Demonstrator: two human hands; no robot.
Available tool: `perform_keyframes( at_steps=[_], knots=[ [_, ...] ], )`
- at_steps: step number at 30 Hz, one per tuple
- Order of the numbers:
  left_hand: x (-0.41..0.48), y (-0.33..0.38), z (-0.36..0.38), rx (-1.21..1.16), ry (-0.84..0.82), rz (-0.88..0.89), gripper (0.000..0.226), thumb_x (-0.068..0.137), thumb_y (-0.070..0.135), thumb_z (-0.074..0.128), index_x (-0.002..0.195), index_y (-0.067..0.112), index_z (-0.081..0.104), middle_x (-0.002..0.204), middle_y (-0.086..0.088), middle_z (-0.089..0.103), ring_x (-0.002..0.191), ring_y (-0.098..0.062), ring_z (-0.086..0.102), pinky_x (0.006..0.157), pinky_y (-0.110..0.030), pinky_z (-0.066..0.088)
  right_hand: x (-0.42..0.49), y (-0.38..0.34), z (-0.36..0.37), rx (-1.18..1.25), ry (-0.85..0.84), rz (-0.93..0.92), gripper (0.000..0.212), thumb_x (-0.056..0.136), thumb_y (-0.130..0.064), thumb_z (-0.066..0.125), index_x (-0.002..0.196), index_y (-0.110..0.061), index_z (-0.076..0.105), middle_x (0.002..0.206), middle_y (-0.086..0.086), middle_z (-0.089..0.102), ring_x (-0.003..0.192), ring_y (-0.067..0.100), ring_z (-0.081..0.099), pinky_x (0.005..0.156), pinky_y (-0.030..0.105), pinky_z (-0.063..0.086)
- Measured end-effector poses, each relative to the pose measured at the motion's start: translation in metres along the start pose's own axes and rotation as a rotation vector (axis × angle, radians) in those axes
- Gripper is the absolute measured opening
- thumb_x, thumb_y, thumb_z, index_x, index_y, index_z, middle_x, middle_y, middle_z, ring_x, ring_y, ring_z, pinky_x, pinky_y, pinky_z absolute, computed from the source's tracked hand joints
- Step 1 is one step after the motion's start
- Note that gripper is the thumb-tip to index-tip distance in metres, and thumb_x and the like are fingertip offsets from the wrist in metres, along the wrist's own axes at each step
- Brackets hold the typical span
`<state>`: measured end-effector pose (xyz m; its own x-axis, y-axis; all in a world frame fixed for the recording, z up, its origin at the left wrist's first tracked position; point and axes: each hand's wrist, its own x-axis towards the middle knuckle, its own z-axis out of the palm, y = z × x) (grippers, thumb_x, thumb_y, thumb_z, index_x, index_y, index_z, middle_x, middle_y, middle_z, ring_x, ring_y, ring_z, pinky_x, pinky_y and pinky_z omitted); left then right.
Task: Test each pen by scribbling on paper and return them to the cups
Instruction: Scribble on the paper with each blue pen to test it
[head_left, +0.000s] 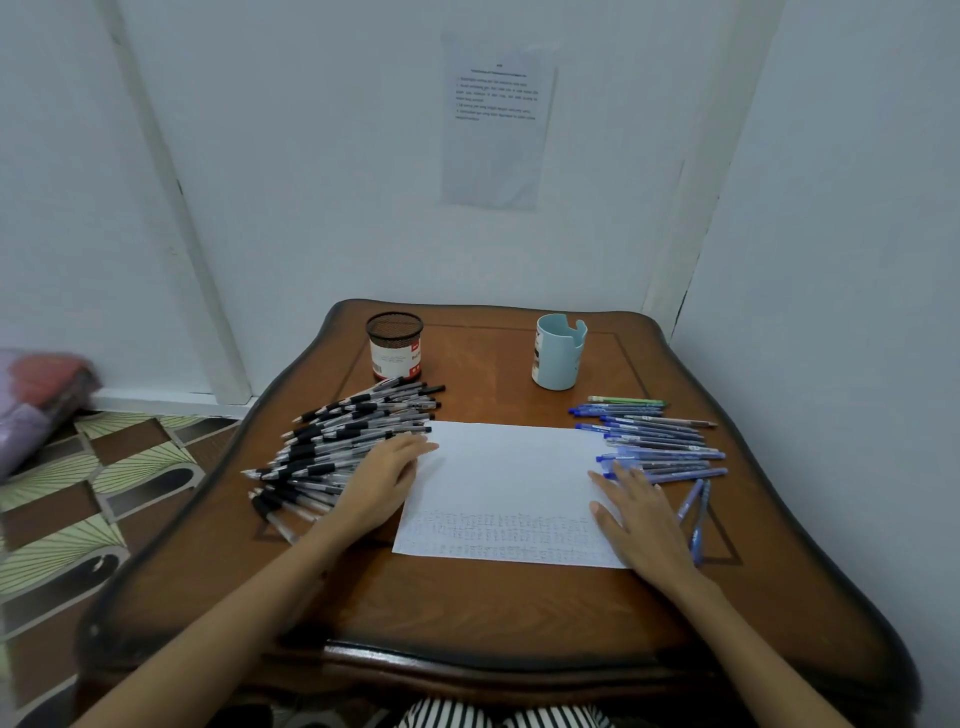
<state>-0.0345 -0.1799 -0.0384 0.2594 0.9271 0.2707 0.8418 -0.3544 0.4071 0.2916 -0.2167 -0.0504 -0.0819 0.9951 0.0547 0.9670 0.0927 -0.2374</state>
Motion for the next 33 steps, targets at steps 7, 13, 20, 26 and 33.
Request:
perform_keyframes(
  at_steps=[7,13,20,26,33],
  knots=[
    [-0.003,-0.005,0.005,0.277,-0.305,0.041,0.077,0.088,0.063,-0.007,0.149,0.026,0.023,0.157,0.003,0.017,0.146,-0.016,0.005,0.115,-0.033,-0.008,0.006,-0.007,0.003,-0.142,-0.095,0.008,0.058,0.096,-0.057,0.009,0.149,-0.035,0.011,0.159,0.000,-0.005,0.147,0.020,-0.004,0.117,0.039,0.004],
    [-0.002,-0.001,-0.013,-0.218,0.097,-0.054,0.041,0.094,-0.007,0.038,0.116,0.016,0.063,0.130,-0.001,0.057,0.121,-0.014,0.050,0.094,-0.010,0.033,0.006,-0.001,-0.014,0.178,0.025,-0.008,0.046,0.099,-0.035,0.039,0.145,-0.029,0.031,0.156,-0.002,0.023,0.145,0.018,0.015,0.117,0.036,0.012],
    [-0.019,-0.023,-0.015,0.150,0.043,-0.061,0.035,0.099,0.019,0.042,0.131,0.027,0.054,0.142,0.006,0.045,0.136,-0.014,0.034,0.115,-0.048,0.017,-0.006,-0.007,0.003,0.014,-0.002,-0.026,0.069,0.090,-0.064,0.007,0.144,-0.031,0.033,0.156,0.000,0.023,0.146,0.021,0.013,0.117,0.042,0.009],
    [-0.036,-0.031,-0.010,0.238,-0.038,-0.095,0.064,0.089,0.052,0.011,0.141,0.030,0.041,0.152,0.008,0.029,0.144,-0.012,0.017,0.116,-0.040,-0.005,0.001,-0.009,-0.005,0.218,0.126,-0.070,0.037,0.098,-0.025,0.047,0.135,-0.022,0.050,0.145,0.002,0.044,0.137,0.020,0.035,0.111,0.031,0.026],
    [-0.023,-0.023,-0.008,0.041,0.141,-0.017,0.048,0.093,0.038,0.026,0.124,0.019,0.058,0.128,-0.001,0.056,0.123,-0.018,0.047,0.110,-0.045,0.025,0.037,0.022,-0.029,0.000,0.107,0.004,0.041,0.082,-0.023,0.072,0.122,-0.019,0.062,0.119,0.007,0.063,0.107,0.022,0.053,0.086,0.028,0.042]
  ],
)
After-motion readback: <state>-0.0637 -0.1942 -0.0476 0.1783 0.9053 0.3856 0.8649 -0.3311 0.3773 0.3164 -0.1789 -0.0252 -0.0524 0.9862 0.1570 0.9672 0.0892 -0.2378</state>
